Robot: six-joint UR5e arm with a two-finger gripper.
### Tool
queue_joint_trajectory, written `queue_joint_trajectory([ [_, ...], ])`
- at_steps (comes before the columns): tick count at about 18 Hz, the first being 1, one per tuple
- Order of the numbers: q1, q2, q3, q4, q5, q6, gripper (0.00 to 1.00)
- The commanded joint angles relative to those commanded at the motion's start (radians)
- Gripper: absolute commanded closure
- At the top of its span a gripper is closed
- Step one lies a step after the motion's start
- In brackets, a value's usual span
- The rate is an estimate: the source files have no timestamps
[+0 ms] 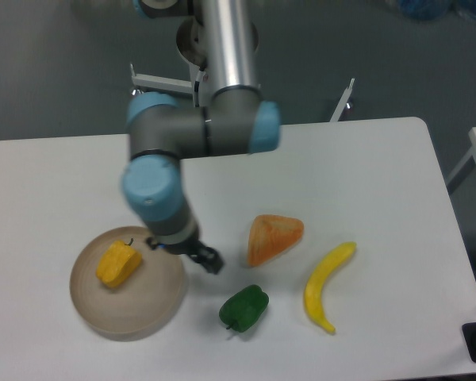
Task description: Place the yellow pepper on the plate
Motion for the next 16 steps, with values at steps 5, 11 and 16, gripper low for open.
queue_joint_trajectory([
  [5, 0.066, -0.002, -0.002, 0.057, 0.002, 0.111, 0.03],
  [11, 0.098, 0.003, -0.014, 0.092, 0.0, 0.114, 0.01],
  [16, 0.108, 0.012, -0.02, 0.094, 0.0, 0.126, 0.01],
])
